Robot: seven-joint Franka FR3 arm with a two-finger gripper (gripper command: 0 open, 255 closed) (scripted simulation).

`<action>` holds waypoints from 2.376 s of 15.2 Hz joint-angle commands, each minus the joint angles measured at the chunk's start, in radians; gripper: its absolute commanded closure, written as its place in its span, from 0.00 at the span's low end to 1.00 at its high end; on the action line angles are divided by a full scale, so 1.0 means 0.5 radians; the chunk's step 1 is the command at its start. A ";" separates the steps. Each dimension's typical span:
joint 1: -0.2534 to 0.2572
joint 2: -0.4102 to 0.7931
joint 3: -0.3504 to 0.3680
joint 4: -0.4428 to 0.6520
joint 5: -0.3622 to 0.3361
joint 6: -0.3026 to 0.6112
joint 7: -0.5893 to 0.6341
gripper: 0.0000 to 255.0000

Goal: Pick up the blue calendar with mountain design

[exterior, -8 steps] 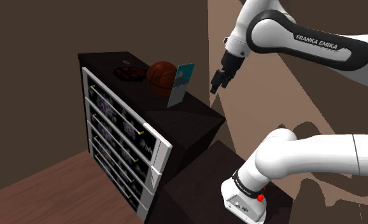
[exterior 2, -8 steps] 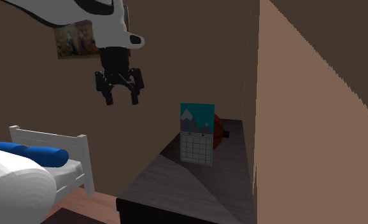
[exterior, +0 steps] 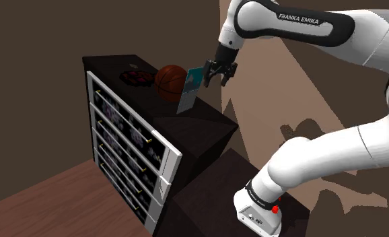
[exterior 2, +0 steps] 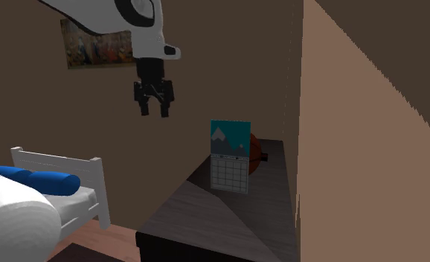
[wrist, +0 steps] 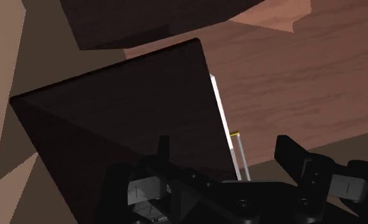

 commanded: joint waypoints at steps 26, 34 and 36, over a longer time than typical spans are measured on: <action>-0.312 1.490 -0.080 1.322 0.258 0.074 1.545 0.00; -0.312 1.487 -0.080 1.320 0.258 0.073 1.545 1.00; -0.312 1.487 -0.080 1.320 0.258 0.073 1.545 1.00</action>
